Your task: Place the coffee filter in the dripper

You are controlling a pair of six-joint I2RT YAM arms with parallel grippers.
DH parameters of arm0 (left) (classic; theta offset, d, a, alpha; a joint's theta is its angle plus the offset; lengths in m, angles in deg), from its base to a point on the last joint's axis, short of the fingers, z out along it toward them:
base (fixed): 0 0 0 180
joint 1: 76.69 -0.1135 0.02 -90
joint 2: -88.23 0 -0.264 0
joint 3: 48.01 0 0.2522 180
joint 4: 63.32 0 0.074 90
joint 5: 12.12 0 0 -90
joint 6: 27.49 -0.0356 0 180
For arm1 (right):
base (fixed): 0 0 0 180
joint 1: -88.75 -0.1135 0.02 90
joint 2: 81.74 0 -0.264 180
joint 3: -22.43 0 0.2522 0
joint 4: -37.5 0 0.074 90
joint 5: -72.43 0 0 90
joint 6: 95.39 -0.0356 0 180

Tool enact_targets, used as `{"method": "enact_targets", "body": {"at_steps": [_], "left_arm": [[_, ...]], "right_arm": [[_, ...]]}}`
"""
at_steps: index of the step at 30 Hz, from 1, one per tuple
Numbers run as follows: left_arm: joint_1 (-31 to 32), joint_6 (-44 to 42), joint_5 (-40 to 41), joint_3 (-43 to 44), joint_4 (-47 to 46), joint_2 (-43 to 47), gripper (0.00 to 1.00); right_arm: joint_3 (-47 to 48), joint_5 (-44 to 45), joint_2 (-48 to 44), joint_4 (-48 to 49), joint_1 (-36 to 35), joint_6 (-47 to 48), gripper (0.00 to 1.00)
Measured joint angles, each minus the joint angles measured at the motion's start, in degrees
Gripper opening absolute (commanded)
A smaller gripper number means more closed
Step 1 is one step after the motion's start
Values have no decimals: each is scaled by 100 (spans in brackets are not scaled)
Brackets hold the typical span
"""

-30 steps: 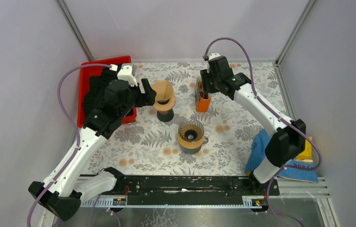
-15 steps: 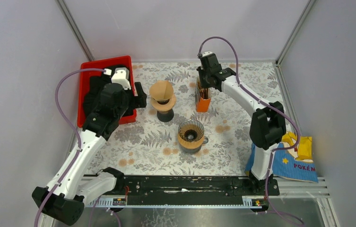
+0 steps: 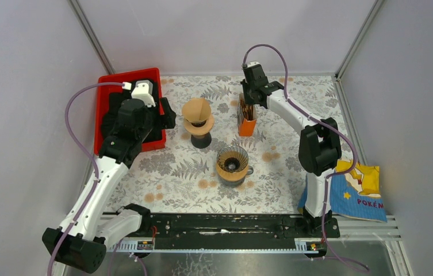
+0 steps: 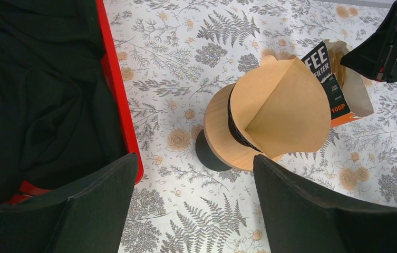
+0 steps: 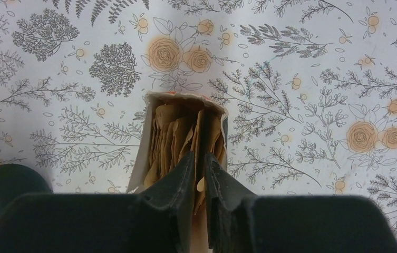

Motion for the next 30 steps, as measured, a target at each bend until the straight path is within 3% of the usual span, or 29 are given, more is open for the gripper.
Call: {"method": "enact_targets", "body": {"at_steps": [30], "left_arm": [[-199, 22, -330, -2, -22, -66, 87]], "right_arm": [[188, -280, 404, 66, 101, -87, 24]]}}
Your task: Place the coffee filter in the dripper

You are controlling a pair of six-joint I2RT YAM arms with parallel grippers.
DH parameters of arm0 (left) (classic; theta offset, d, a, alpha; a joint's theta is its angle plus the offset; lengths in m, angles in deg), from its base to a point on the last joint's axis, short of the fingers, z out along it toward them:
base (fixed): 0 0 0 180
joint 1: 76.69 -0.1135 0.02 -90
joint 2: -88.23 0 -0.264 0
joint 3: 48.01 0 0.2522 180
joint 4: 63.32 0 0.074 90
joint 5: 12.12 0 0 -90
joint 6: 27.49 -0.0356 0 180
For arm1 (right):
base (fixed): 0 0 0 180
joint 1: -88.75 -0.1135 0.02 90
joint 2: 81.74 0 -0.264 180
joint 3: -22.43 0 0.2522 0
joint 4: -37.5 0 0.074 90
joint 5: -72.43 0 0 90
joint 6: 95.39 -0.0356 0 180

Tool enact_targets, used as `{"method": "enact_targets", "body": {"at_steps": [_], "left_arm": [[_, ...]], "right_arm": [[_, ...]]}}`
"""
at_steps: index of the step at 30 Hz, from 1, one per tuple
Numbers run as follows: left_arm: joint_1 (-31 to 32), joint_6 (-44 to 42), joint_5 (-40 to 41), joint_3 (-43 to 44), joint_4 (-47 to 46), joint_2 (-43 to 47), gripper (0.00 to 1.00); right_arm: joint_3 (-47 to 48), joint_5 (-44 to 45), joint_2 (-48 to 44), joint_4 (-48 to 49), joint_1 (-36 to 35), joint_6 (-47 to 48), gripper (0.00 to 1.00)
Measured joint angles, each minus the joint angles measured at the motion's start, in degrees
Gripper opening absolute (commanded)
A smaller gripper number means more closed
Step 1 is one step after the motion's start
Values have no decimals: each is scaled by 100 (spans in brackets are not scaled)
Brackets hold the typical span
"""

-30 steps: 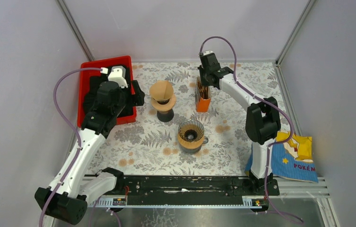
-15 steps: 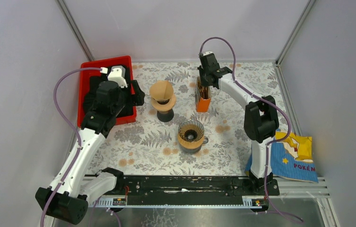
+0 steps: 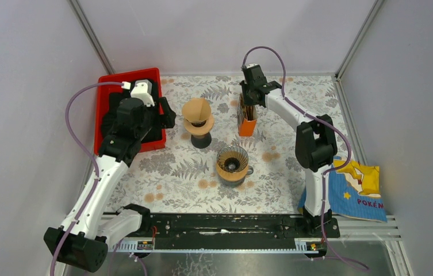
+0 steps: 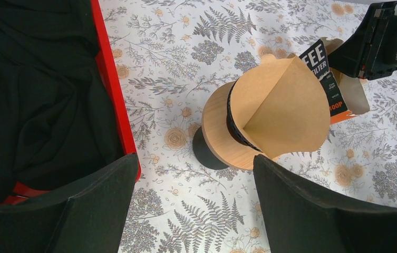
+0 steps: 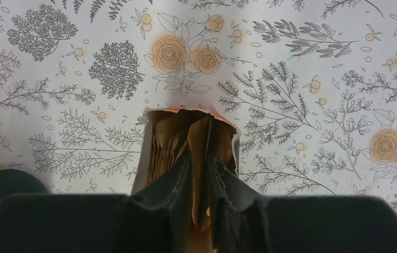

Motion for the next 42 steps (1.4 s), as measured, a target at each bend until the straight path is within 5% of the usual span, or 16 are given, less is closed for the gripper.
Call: {"method": "enact_targets", "body": {"at_steps": [15, 23, 42], "left_arm": [[-42, 22, -107, -26, -15, -4, 87], [-66, 24, -155, -39, -28, -31, 87], [-107, 197, -697, -39, -114, -31, 87]], "right_arm": [[245, 11, 293, -160, 7, 2, 21], [275, 20, 317, -170, 7, 7, 0], [284, -42, -535, -459, 7, 2, 0]]}}
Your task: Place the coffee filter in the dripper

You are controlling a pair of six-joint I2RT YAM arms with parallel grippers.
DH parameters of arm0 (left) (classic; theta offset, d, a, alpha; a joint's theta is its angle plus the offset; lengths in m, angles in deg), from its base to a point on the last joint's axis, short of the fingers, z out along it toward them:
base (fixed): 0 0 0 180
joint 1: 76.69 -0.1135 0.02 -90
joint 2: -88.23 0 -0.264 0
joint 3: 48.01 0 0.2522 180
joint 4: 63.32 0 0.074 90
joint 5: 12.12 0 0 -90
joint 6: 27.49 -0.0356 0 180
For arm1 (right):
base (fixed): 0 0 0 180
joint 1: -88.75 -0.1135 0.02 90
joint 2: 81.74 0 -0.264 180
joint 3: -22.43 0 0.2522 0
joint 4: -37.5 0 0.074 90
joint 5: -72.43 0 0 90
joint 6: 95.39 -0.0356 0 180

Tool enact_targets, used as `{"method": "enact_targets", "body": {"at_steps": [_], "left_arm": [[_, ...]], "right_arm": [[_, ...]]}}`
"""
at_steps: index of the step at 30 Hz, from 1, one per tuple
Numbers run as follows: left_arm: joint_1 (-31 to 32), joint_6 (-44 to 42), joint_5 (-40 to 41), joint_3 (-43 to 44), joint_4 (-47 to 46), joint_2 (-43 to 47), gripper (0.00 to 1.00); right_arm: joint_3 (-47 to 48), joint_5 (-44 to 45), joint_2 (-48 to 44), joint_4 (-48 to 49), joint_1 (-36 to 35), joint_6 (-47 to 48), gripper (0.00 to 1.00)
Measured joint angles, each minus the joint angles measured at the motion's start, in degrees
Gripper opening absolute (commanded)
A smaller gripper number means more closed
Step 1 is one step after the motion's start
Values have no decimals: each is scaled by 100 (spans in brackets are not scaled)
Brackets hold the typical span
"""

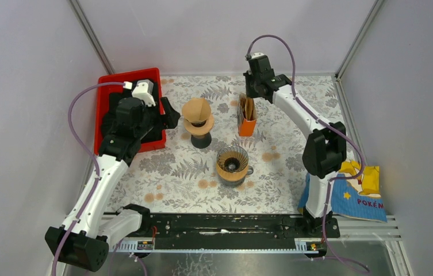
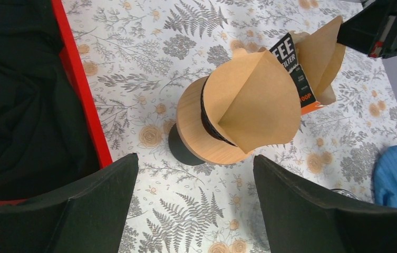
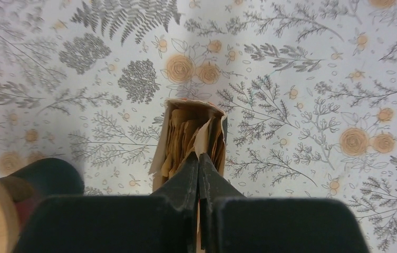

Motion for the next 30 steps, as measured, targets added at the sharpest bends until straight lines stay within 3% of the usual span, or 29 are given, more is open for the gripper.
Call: {"method": "enact_targets", "body": {"at_steps": [11, 22, 30], "left_arm": [[212, 369, -251, 155, 0, 4, 87], [1425, 866, 136, 378, 7, 33, 87], [2684, 1167, 850, 520, -11, -24, 87]], "right_arm": [[-227, -199, -922, -175, -2, -85, 0], [-599, -302, -2105, -498, -234, -203, 0], [-1128, -313, -2988, -595, -560, -363, 0]]}}
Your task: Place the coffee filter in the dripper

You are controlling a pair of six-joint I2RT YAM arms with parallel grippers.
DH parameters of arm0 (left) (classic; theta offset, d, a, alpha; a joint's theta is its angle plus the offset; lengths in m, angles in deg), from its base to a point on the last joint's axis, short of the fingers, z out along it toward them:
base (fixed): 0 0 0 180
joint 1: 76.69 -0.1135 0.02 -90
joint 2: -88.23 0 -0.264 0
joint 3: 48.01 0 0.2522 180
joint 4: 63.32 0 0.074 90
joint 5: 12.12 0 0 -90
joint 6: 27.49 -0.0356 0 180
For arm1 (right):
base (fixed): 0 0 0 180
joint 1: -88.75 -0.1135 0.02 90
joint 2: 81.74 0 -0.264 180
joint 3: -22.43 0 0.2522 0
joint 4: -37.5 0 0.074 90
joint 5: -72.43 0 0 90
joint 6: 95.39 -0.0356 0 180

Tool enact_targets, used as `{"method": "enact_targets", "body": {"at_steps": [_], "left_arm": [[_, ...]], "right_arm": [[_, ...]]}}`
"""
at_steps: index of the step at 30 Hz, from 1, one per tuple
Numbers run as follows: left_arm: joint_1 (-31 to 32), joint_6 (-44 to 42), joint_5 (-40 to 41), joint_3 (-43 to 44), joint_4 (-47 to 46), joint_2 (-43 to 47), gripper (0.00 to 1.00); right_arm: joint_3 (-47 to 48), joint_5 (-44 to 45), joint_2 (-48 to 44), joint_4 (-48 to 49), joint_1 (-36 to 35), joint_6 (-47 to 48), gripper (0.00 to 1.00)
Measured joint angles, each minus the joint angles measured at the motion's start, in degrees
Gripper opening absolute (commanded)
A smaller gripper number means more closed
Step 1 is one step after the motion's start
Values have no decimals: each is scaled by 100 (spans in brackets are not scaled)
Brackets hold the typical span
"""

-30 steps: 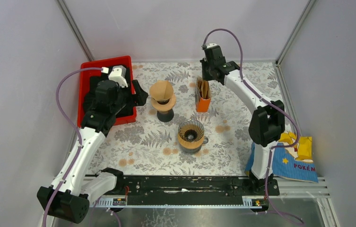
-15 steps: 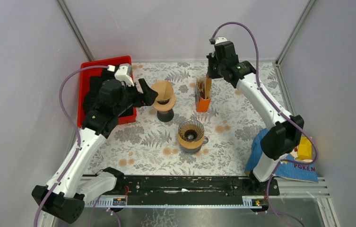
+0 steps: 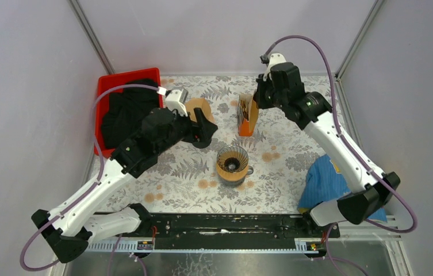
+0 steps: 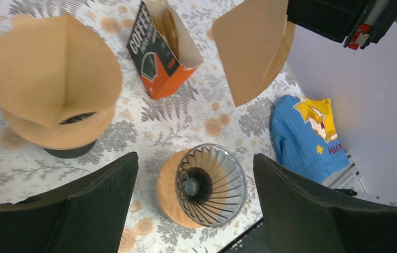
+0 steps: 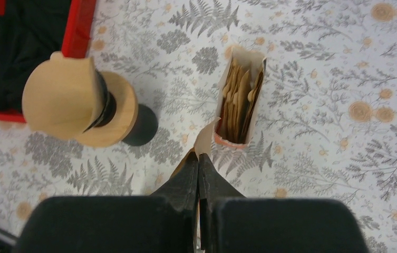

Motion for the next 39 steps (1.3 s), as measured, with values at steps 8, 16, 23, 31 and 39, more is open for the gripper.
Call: {"method": "enact_targets", "body": {"at_steps": [8, 16, 23, 31, 39], "left_arm": [[1128, 247, 820, 0, -173, -389, 87], [2096, 278, 1696, 0, -723, -944, 87], [2503, 184, 2229, 92, -962, -1394, 87], [2769, -66, 2876, 439, -1019, -1773, 84], [2798, -234, 3427, 723, -988, -1987, 77]], "right_arm": [[-870, -155, -752, 0, -302, -216, 0], [-1655, -426, -1434, 125, -457, -531, 0], [-1917, -544, -1751, 223, -549, -723, 0], [-1939, -595, -1759, 299, -643, -804, 0], [-1915, -645, -1759, 291, -660, -804, 0]]}}
